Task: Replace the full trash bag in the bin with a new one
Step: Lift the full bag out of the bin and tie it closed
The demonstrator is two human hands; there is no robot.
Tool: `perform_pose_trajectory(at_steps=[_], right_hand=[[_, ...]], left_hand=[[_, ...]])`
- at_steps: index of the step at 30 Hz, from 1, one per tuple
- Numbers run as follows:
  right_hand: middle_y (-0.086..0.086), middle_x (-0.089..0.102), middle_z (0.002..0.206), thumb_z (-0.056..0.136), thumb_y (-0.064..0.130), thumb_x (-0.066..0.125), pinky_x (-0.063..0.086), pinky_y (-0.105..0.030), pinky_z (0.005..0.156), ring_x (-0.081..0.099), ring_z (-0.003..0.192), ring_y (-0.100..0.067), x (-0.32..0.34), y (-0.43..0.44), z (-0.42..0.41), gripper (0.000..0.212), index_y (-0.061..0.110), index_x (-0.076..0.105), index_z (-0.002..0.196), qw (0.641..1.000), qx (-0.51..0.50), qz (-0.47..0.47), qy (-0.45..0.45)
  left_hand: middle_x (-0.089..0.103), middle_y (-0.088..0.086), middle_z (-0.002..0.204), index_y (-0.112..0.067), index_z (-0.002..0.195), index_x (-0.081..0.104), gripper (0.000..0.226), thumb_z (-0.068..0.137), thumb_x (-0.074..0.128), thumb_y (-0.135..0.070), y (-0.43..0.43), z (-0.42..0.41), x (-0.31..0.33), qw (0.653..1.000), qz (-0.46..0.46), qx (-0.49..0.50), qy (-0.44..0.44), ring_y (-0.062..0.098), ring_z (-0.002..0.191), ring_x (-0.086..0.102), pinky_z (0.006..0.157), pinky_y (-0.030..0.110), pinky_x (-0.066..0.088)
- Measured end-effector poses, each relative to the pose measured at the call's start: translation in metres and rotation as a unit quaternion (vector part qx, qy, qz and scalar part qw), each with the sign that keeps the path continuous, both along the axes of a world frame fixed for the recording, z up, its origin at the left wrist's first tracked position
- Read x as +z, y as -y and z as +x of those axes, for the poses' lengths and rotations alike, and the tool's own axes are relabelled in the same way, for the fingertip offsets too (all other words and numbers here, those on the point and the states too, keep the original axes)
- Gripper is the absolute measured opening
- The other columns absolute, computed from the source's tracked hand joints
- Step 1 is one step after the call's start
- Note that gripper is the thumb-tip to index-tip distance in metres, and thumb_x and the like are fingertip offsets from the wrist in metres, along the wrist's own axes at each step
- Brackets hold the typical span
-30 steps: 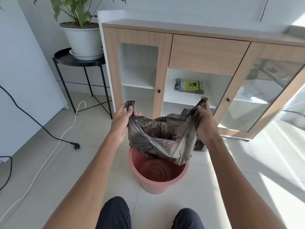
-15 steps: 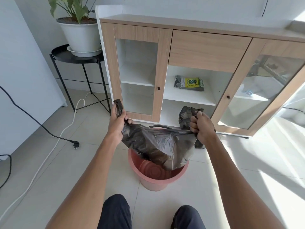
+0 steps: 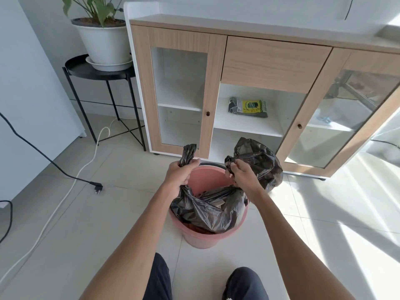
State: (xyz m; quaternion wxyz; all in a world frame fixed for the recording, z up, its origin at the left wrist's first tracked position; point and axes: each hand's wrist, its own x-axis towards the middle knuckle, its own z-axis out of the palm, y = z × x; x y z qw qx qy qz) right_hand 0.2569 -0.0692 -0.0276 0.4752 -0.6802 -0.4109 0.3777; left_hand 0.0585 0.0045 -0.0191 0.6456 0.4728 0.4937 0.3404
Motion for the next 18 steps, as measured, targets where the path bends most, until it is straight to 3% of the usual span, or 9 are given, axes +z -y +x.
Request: perform_pose_trajectory(at_steps=[2,5,8,10,12,16,18], right_hand=[[-0.002,0.066,0.072,0.107,0.021,0.039,0.028,-0.022,0.046,0.036,0.044,-0.006,-0.005,0.004,-0.001,0.017,0.008,0.049,0.109,1.0,-0.013,0.001,-0.024],[0.011,0.061,0.053,0.107,0.02,0.043,0.028,-0.022,0.05,0.034,0.051,-0.011,-0.013,0.008,0.004,0.038,-0.012,0.064,0.106,0.998,0.004,-0.002,-0.06],[0.004,0.068,0.066,0.104,0.019,0.05,0.036,-0.02,0.054,0.046,0.056,-0.008,-0.019,0.011,0.005,0.035,-0.009,0.072,0.103,0.994,0.006,-0.005,-0.106],[-0.005,0.077,0.086,0.101,0.016,0.055,0.039,-0.02,0.055,0.053,0.059,-0.008,-0.02,0.01,0.004,0.029,-0.01,0.069,0.103,0.993,0.008,0.001,-0.119],[-0.012,0.078,0.094,0.098,0.013,0.06,0.04,-0.022,0.053,0.054,0.058,-0.012,-0.019,0.01,0.001,0.018,-0.004,0.067,0.098,0.993,0.012,0.006,-0.115],[-0.008,0.076,0.077,0.092,0.012,0.07,0.038,-0.02,0.047,0.052,0.049,-0.01,-0.017,0.008,-0.003,0.008,0.007,0.07,0.085,0.994,0.01,0.023,-0.103],[-0.005,0.074,0.07,0.09,0.01,0.072,0.038,-0.018,0.046,0.052,0.048,-0.01,-0.017,0.007,-0.005,0.01,0.009,0.071,0.08,0.995,0.018,0.025,-0.097]], left_hand=[[0.028,-0.011,0.052,-0.022,0.076,0.065,0.02,0.08,0.079,-0.036,0.001,0.003,-0.005,1.0,-0.007,0.009,-0.004,0.007,0.042,0.022,0.04,0.021,0.018],[0.027,-0.009,0.054,-0.018,0.08,0.066,0.025,0.08,0.078,-0.04,0.002,0.002,-0.014,1.0,-0.017,0.01,-0.004,0.008,0.043,0.022,0.041,0.022,0.018],[0.027,-0.008,0.054,-0.015,0.087,0.069,0.031,0.077,0.081,-0.042,0.004,0.002,-0.018,1.0,-0.009,-0.017,-0.014,0.009,0.043,0.021,0.042,0.022,0.017],[0.027,-0.008,0.052,-0.016,0.082,0.071,0.03,0.075,0.082,-0.043,0.005,0.004,-0.019,0.999,-0.003,-0.032,-0.03,0.009,0.043,0.02,0.041,0.021,0.018],[0.026,-0.01,0.049,-0.015,0.091,0.076,0.041,0.071,0.082,-0.05,0.008,0.009,-0.019,0.998,0.005,-0.043,-0.055,0.01,0.041,0.021,0.04,0.02,0.02],[0.031,-0.014,0.039,-0.029,0.065,0.067,0.037,0.063,0.082,-0.063,0.014,0.025,-0.016,0.992,0.019,-0.068,-0.101,0.01,0.041,0.026,0.044,0.022,0.025],[0.032,-0.015,0.038,-0.028,0.064,0.065,0.044,0.057,0.082,-0.068,0.012,0.031,-0.018,0.99,0.023,-0.07,-0.116,0.011,0.04,0.027,0.046,0.024,0.025]])
